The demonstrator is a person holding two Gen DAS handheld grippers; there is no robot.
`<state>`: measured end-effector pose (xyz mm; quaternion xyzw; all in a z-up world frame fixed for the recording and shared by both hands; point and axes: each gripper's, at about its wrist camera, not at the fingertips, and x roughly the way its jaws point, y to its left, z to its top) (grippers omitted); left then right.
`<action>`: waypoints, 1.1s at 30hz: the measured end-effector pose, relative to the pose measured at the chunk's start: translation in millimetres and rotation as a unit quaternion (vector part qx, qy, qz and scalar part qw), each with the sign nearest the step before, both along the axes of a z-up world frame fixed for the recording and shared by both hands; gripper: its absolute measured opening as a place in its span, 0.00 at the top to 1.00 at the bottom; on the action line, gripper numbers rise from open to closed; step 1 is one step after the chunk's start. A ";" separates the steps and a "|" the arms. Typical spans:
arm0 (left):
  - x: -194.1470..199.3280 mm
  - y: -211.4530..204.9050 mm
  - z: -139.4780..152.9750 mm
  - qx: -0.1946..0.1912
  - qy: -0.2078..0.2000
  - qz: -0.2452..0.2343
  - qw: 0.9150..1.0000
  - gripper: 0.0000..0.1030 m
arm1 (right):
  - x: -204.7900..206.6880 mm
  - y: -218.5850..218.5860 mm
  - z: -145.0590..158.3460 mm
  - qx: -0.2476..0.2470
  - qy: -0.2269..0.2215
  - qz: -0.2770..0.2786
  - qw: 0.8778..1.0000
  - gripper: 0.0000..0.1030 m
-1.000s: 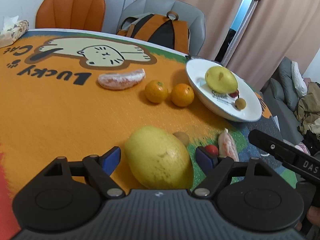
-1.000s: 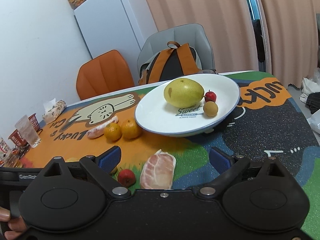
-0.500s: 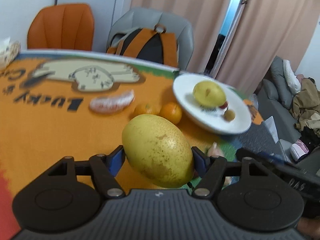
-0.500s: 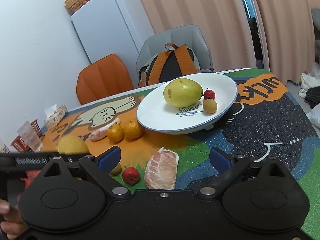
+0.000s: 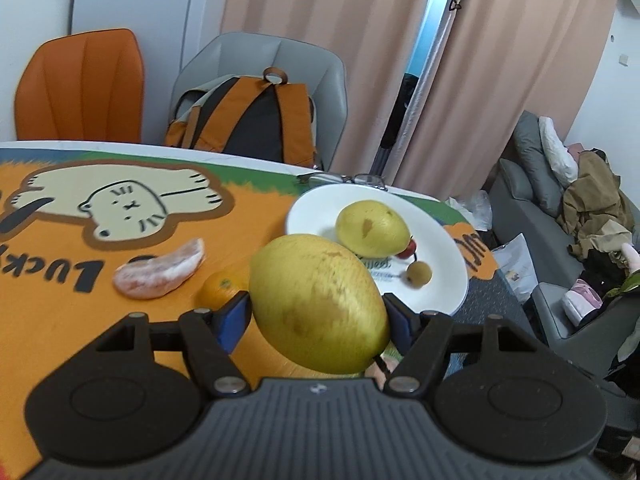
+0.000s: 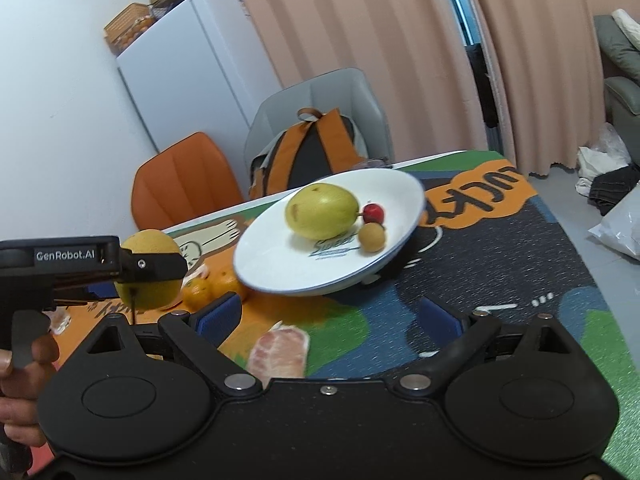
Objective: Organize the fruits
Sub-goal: 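Carry the pomelo over the white plate and open the left gripper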
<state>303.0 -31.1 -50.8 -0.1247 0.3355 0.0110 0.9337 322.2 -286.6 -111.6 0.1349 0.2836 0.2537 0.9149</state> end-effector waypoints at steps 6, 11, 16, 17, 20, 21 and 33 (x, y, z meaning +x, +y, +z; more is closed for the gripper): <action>26.8 -6.5 -4.6 0.001 0.003 -0.010 1.000 0.35 | 6.6 -7.7 -2.5 0.006 -0.004 -0.011 1.000 0.07; 44.8 -17.3 -12.8 0.019 -0.002 -0.020 1.000 0.37 | 15.5 -18.2 -8.0 0.024 -0.001 -0.024 0.999 0.07; 61.8 -20.8 -12.7 0.029 -0.004 -0.020 0.999 0.38 | 17.8 -22.0 -10.8 0.036 -0.006 -0.023 0.999 0.07; 64.4 -20.8 -13.1 0.028 -0.005 -0.020 0.999 0.38 | 18.5 -23.0 -11.3 0.038 -0.006 -0.023 0.999 0.07; 72.1 -21.0 -16.8 0.022 -0.007 -0.019 1.000 0.38 | 19.4 -24.9 -14.0 0.040 -0.003 -0.027 0.999 0.07; 74.4 -22.0 -18.4 0.021 -0.007 -0.020 1.000 0.38 | 19.9 -25.2 -14.6 0.039 -0.001 -0.028 0.999 0.07; 88.0 -34.7 -33.4 0.036 0.002 -0.016 0.999 0.32 | 18.7 -26.1 -15.4 0.037 -0.002 -0.028 0.999 0.06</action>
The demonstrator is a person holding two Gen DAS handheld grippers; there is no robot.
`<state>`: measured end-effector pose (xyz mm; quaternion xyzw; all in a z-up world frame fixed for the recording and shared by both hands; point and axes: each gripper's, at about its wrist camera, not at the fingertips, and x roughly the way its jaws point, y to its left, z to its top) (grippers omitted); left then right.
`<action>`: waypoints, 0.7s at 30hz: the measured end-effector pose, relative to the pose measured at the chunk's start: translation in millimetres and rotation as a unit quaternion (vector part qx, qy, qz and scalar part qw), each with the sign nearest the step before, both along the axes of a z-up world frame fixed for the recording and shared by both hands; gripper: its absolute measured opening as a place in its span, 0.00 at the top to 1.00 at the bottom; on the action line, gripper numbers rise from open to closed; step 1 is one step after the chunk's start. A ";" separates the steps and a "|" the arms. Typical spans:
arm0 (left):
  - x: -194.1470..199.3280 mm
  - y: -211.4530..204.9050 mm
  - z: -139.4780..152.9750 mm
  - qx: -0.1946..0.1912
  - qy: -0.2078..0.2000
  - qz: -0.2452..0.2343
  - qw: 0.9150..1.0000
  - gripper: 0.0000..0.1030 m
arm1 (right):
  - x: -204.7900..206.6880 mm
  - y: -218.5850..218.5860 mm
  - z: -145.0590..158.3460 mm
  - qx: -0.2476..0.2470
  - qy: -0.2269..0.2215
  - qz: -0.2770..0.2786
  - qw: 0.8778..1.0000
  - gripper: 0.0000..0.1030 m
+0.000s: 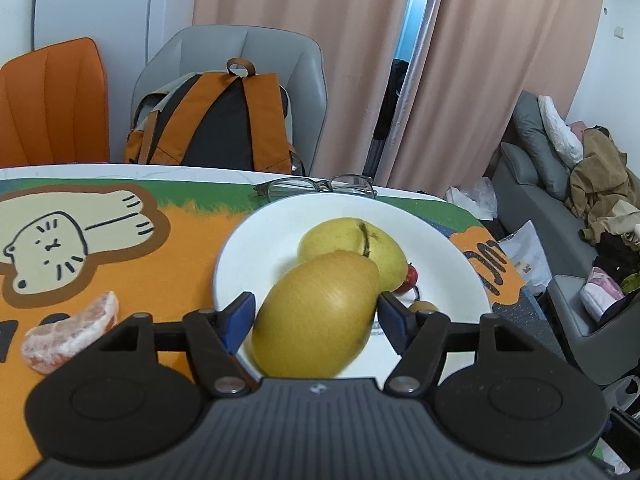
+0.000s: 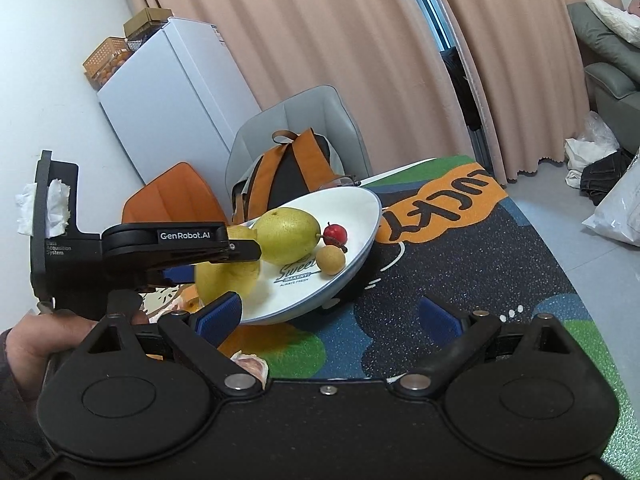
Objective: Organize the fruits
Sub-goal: 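Carry the pomelo over the white plate and open the left gripper, then move both open grippers back toward the small fruits on the mat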
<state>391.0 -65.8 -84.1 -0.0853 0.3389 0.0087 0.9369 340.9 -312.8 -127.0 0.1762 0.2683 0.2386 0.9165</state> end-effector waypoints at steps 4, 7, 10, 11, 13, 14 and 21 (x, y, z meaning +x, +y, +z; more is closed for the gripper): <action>-10.2 5.6 8.3 0.014 -0.004 0.013 1.000 0.28 | -0.9 0.7 -0.3 0.000 0.002 -0.002 1.000 0.06; -22.0 12.1 13.8 0.015 -0.001 0.019 1.000 0.28 | -4.4 0.7 3.5 0.003 0.000 -0.003 1.000 0.06; -33.4 20.8 17.7 0.010 0.002 0.027 1.000 0.28 | -8.8 2.5 8.2 0.000 -0.005 0.000 1.000 0.06; -37.5 23.1 19.0 0.009 0.003 0.029 1.000 0.28 | -10.3 3.2 9.4 -0.001 -0.005 0.000 1.000 0.06; -44.9 26.8 21.6 0.008 0.006 0.033 0.999 0.27 | -13.3 4.9 11.7 -0.003 -0.004 0.000 1.000 0.06; -47.7 28.1 22.5 0.007 0.006 0.033 0.999 0.27 | -14.7 5.7 12.8 -0.003 -0.003 0.001 1.000 0.06; -74.3 38.5 29.2 0.000 0.005 0.039 0.999 0.24 | -26.5 11.7 20.1 -0.010 -0.003 0.004 1.000 0.06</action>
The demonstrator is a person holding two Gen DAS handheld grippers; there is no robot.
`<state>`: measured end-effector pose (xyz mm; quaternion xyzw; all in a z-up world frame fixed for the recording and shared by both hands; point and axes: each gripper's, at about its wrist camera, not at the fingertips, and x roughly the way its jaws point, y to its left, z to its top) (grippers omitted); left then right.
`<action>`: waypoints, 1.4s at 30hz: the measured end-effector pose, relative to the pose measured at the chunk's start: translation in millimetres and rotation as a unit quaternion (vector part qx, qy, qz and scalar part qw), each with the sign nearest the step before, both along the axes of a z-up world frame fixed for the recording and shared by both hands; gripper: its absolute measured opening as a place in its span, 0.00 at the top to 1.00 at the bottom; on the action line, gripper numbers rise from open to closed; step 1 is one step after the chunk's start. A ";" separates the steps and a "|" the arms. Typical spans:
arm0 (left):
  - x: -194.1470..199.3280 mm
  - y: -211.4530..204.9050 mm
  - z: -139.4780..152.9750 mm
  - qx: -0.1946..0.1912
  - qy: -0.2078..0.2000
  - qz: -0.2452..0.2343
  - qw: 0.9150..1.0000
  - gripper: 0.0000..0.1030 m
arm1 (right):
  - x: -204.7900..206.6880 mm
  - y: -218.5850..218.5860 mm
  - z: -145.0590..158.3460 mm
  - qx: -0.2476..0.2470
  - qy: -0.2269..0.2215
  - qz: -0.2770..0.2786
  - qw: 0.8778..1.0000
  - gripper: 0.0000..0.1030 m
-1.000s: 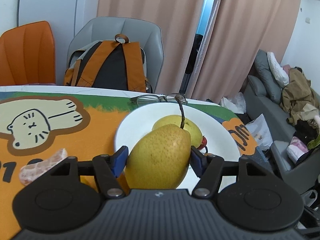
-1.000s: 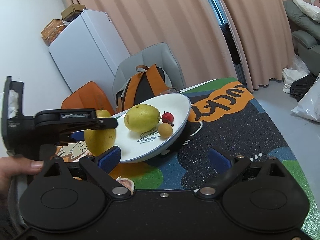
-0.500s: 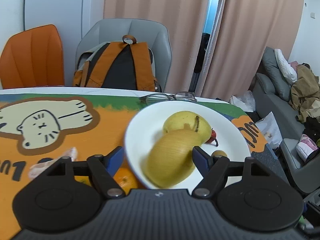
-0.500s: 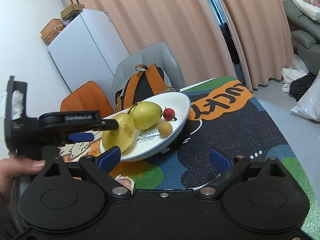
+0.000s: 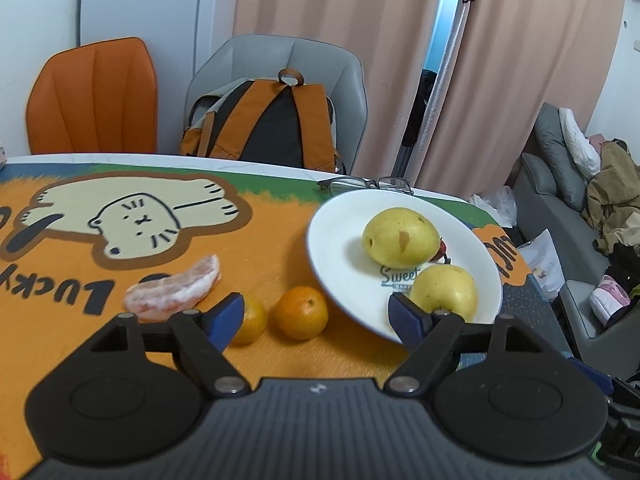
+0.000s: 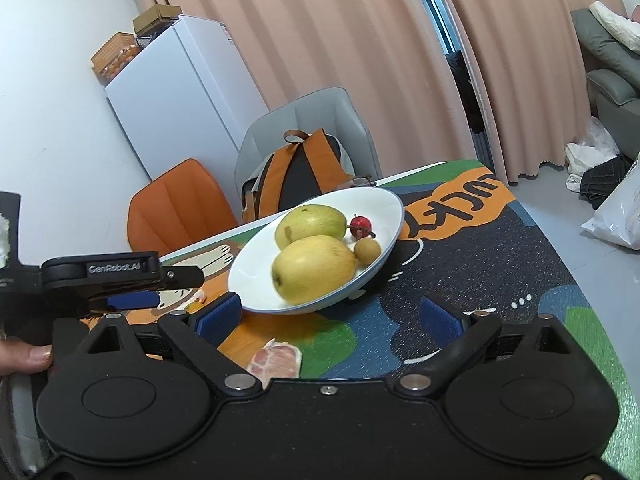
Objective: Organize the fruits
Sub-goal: 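Move both open grippers back toward the small fruits on the mat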
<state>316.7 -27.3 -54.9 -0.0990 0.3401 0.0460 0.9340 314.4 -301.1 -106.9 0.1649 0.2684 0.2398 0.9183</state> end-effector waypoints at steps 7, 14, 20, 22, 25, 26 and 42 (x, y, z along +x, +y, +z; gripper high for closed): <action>-27.2 11.6 7.2 -0.008 -0.005 0.018 1.000 0.21 | -14.1 5.9 11.2 -0.006 -0.005 0.006 1.000 0.06; -53.1 21.5 11.7 -0.021 -0.006 0.024 0.999 0.13 | -30.0 12.3 23.8 -0.018 -0.014 0.013 1.000 0.03; -69.9 27.0 11.7 -0.036 -0.008 0.021 0.999 0.09 | -38.1 17.3 28.4 -0.028 -0.010 0.013 0.999 0.02; -74.5 29.4 11.3 -0.041 -0.008 0.021 0.999 0.09 | -40.6 19.8 29.1 -0.031 -0.009 0.014 0.999 0.01; -80.9 34.3 10.5 -0.046 -0.010 0.023 0.999 0.08 | -45.9 25.6 30.5 -0.040 -0.009 0.018 0.999 0.00; -82.6 35.6 10.2 -0.048 -0.011 0.022 0.999 0.08 | -47.2 27.3 30.7 -0.043 -0.010 0.019 0.999 0.00; -106.3 65.7 -9.5 -0.073 -0.009 0.027 0.997 0.08 | -58.8 53.1 23.8 -0.084 -0.001 0.027 0.996 0.00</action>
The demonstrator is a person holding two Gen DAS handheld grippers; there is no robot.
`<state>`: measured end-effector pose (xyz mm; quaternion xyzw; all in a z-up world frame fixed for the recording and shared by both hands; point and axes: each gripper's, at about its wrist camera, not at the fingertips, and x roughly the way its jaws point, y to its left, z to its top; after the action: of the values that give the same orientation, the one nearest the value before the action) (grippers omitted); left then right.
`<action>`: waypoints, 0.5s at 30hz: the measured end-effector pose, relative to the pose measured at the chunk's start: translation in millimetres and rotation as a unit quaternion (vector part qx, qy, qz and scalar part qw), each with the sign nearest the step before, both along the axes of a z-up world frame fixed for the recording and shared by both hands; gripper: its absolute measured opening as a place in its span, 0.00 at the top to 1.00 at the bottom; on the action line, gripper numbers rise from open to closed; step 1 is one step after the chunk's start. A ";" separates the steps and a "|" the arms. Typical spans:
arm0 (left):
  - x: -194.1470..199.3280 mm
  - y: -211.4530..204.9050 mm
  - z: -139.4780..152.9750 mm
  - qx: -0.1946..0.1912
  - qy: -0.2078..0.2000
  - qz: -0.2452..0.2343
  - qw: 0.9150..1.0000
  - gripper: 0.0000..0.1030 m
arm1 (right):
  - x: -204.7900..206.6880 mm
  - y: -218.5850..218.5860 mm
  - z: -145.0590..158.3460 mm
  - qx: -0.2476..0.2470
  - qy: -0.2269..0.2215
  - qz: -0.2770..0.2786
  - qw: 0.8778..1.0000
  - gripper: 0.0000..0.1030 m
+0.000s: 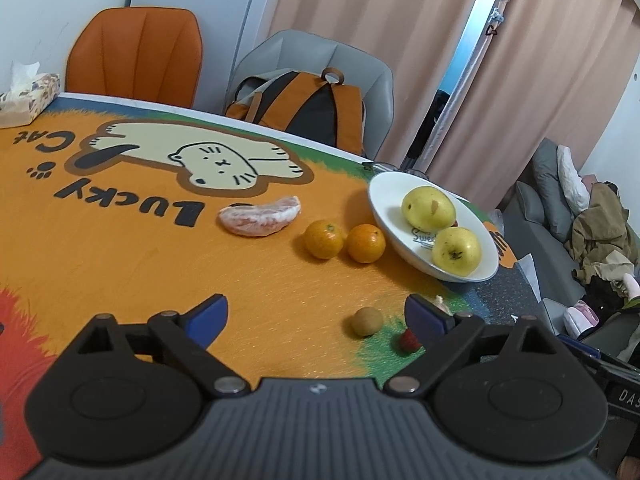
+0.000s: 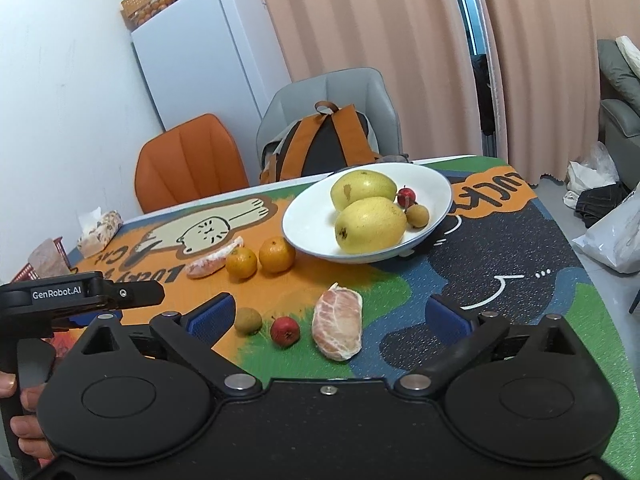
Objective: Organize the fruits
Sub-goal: 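Move both open grippers back toward the small fruits on the mat, then grasp the small red fruit with the right gripper while the left grasps the small brown fruit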
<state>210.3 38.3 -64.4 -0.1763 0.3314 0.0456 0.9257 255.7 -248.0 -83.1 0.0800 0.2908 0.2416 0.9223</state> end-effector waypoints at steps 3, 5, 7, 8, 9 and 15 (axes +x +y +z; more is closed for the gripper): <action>-2.3 5.9 -2.5 -0.003 -0.002 -0.003 1.000 0.09 | -0.9 5.9 -0.9 -0.006 -0.001 0.000 1.000 0.00; -3.6 7.8 -3.8 -0.004 -0.006 -0.007 1.000 0.09 | -1.7 10.0 -1.2 -0.009 -0.003 0.001 1.000 0.01; -4.0 8.4 -5.7 -0.002 -0.008 -0.014 1.000 0.10 | -2.4 14.8 -1.6 -0.011 -0.005 0.006 1.000 0.03; -3.6 8.4 -6.9 -0.001 -0.007 -0.018 1.000 0.11 | -2.4 17.3 -1.7 -0.013 -0.004 0.009 1.000 0.05; -2.9 8.5 -8.5 -0.002 -0.006 -0.022 1.000 0.11 | -2.2 20.6 -2.5 -0.015 -0.003 0.014 1.000 0.07; -0.6 10.0 -16.5 -0.002 -0.002 -0.034 0.999 0.14 | 1.0 39.8 -9.6 -0.024 0.008 0.042 0.999 0.21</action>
<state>209.7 48.4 -80.9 -0.1669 0.3355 0.0134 0.9270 256.7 -208.1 -92.7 0.0478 0.3069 0.2724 0.9107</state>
